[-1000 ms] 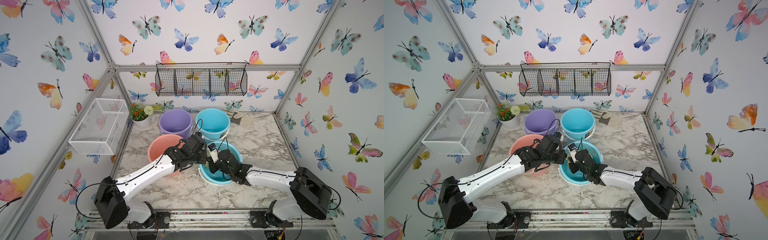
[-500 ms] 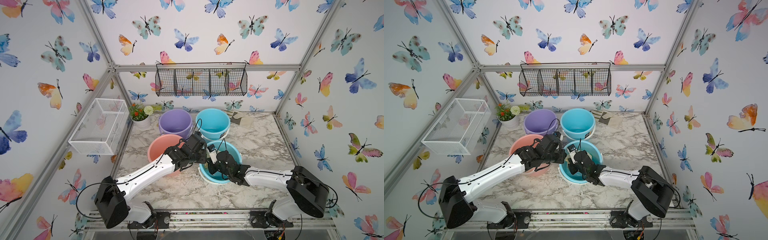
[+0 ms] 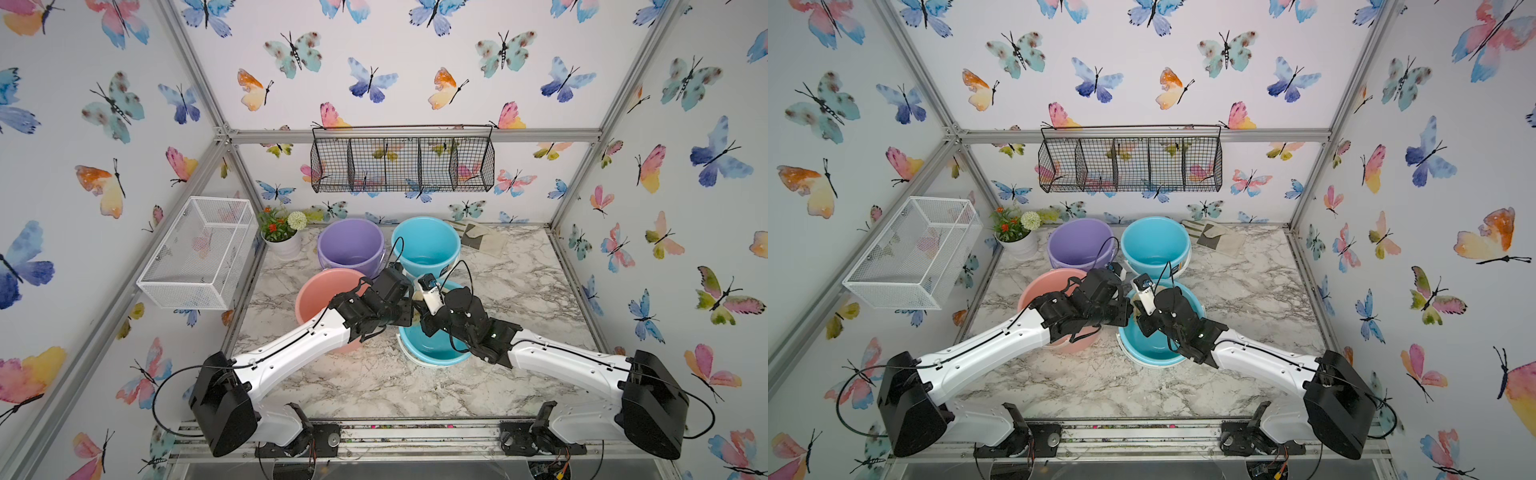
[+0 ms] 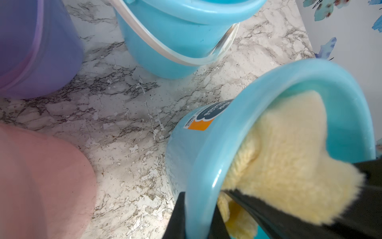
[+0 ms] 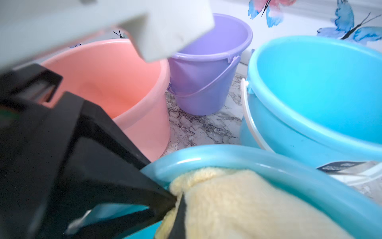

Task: Wipe the inside of the bucket with a cloth
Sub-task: Wipe the dirt from the inside of the bucket.

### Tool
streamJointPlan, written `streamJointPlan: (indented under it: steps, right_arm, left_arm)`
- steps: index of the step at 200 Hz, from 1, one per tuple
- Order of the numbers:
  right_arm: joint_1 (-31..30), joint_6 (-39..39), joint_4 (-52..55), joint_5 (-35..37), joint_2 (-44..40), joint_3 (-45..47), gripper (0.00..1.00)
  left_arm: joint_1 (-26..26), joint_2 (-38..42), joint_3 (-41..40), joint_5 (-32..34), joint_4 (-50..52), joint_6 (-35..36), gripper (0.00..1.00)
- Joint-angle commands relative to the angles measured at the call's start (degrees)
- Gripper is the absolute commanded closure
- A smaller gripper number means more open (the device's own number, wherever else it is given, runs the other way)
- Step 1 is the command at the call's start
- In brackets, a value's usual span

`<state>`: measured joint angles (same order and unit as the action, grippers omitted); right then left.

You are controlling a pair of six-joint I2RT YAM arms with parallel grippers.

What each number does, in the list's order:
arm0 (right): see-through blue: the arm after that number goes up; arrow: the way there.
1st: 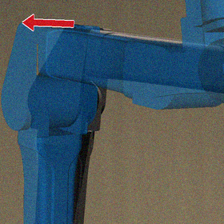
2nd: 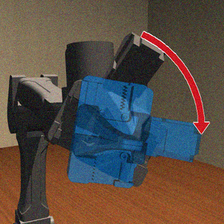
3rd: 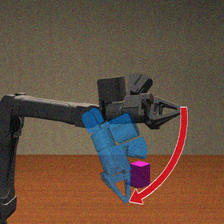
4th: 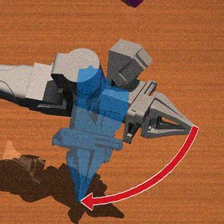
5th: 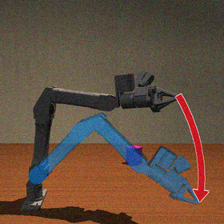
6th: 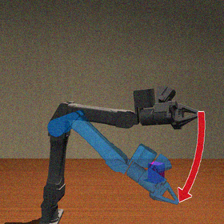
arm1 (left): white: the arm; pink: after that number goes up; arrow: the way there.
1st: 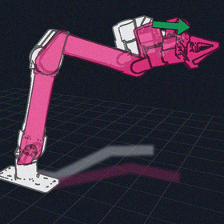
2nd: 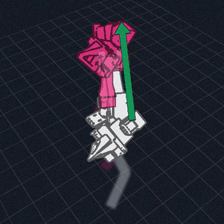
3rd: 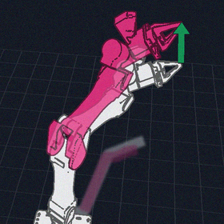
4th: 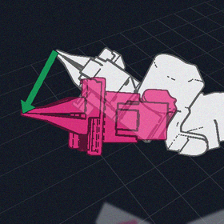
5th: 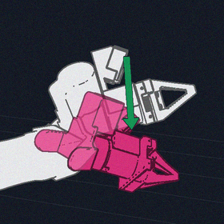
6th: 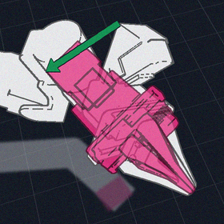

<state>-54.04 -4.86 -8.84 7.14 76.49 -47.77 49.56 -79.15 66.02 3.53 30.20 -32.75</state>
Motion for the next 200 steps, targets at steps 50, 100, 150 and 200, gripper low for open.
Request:
streamJointPlan:
  steps: [50, 100, 150, 200]
  right_arm:
    - [-0.01, 13.94, 9.01, 11.32, 0.44, -8.94, 0.98]
    - [-0.01, 15.31, 25.87, 22.44, 2.61, -16.11, 0.98]
    - [-0.01, 7.32, 45.84, 24.90, 2.24, -20.39, 0.98]
    - [-0.01, -7.15, 65.80, 17.65, 5.18, -26.88, 0.98]
  left_arm:
    - [0.63, -0.46, 1.57, -3.52, -0.66, 0.77, 1.00]
    - [0.68, 0.31, 0.93, -2.82, -0.62, 0.51, 1.00]
    - [0.67, 0.69, 0.80, -1.45, -0.09, 0.58, 1.00]
    - [0.61, 1.09, 0.78, 0.67, 0.61, 1.02, 1.00]
